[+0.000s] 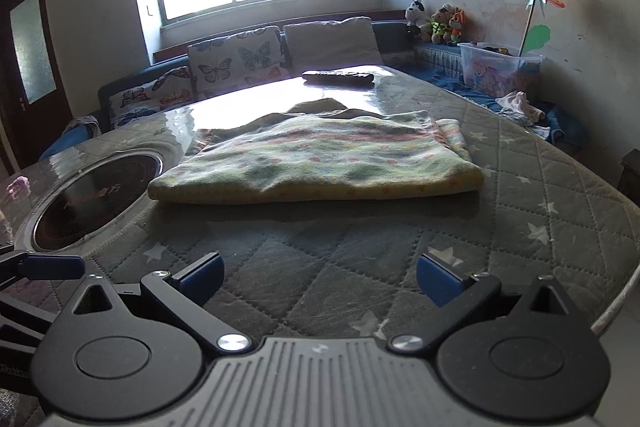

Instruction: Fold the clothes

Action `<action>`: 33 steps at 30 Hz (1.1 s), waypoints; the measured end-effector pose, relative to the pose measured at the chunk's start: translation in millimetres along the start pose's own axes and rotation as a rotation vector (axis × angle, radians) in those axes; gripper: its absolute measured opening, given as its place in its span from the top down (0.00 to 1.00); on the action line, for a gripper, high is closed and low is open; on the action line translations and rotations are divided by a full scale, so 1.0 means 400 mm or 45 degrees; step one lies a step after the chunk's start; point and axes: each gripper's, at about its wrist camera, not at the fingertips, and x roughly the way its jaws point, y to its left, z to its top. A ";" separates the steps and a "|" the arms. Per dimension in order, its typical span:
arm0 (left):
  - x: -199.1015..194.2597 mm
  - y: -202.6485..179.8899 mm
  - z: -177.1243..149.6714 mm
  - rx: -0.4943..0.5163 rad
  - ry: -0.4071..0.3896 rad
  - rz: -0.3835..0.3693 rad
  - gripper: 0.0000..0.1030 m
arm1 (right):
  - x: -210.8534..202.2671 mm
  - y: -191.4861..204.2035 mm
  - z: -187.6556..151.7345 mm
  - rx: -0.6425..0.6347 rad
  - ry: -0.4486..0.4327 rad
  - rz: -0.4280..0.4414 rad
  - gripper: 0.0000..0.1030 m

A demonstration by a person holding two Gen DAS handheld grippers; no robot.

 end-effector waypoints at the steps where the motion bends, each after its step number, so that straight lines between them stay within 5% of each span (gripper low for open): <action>1: 0.000 -0.001 -0.001 0.000 -0.001 0.003 0.00 | 0.001 0.001 0.000 0.001 0.006 -0.003 0.00; 33: 0.073 0.041 0.043 0.031 0.033 0.017 0.00 | 0.103 0.015 0.036 -0.007 0.079 -0.062 0.00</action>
